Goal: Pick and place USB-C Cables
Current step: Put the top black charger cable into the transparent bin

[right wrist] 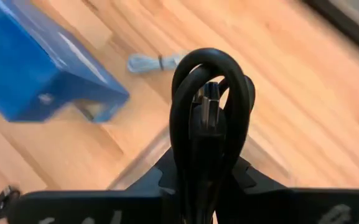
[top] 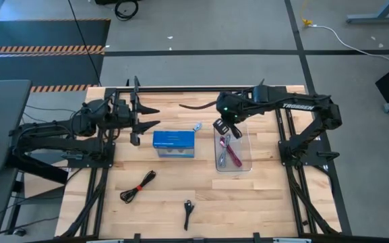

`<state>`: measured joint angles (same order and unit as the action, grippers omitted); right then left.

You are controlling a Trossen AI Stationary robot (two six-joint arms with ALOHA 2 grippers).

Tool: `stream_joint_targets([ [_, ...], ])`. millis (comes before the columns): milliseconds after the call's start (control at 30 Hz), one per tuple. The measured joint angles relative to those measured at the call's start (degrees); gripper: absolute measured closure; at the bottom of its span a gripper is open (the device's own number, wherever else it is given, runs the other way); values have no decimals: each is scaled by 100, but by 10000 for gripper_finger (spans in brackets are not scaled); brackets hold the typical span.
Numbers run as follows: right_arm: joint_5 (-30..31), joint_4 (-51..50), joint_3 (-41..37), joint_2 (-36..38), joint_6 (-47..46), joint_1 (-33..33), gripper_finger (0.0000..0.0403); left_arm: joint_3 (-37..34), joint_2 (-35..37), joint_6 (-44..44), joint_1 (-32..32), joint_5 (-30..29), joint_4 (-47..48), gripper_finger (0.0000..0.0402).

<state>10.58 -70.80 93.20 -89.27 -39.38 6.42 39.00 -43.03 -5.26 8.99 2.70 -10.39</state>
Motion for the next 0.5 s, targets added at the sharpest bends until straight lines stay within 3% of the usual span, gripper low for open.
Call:
stream_joint_targets([
  [267, -888, -61, -979, -169, -847, -36, 347, -2, 39, 6, -26, 0, 143, 216],
  [500, -1383, 827, -2155, -147, -1129, -153, 347, -2, 153, 31, -23, 9, 266, 216],
])
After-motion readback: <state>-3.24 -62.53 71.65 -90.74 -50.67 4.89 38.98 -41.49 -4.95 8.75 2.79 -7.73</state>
